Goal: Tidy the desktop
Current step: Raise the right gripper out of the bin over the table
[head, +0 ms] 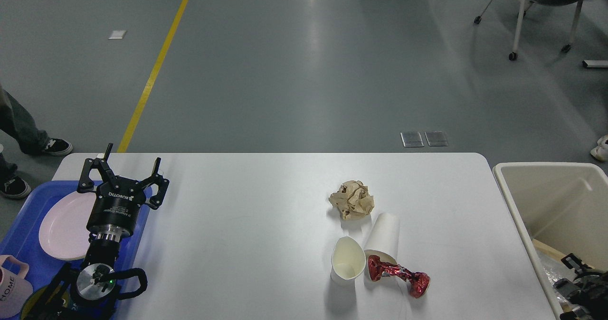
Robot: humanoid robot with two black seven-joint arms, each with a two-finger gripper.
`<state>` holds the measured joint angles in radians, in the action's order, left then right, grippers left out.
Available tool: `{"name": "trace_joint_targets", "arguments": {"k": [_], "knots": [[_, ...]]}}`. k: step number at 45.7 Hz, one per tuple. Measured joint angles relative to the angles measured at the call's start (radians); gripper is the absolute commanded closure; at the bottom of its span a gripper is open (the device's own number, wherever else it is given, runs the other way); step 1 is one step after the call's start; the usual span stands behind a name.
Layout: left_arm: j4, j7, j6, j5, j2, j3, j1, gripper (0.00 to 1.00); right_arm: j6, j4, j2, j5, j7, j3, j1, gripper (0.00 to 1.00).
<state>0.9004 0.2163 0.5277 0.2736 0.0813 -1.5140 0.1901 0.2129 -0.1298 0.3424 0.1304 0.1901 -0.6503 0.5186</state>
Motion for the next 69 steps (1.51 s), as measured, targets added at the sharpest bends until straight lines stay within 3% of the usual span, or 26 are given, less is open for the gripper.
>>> {"name": "trace_joint_targets", "arguments": {"k": [13, 25, 40, 45, 56, 69], "knots": [[0.0, 0.0, 0.0, 0.0, 0.0, 0.0, 0.0, 0.04, -0.062, -0.045, 0.044, -0.003, 0.0, -0.004, 0.062, 0.0], [0.0, 0.0, 0.0, 0.001, 0.0, 0.0, 0.0, 0.04, -0.291, -0.178, 0.12, -0.064, 0.01, -0.131, 0.312, 0.0], [0.0, 0.0, 0.0, 0.001, 0.0, 0.0, 0.001, 0.04, -0.509, -0.638, 0.137, -0.074, 0.016, -0.469, 0.907, 0.0], [0.0, 0.0, 0.0, 0.001, 0.0, 0.0, 0.002, 0.04, -0.608, -0.789, 0.099, -0.073, 0.016, -0.53, 1.125, 0.0], [0.0, 0.0, 0.0, 0.001, 0.0, 0.0, 0.0, 0.04, -0.906, -0.938, -0.055, -0.069, 0.015, -0.547, 1.448, 0.0], [0.0, 0.0, 0.0, 0.0, 0.0, 0.0, 0.0, 0.04, -0.941, -1.321, -0.14, -0.068, 0.016, -0.524, 1.832, 0.0]]}}
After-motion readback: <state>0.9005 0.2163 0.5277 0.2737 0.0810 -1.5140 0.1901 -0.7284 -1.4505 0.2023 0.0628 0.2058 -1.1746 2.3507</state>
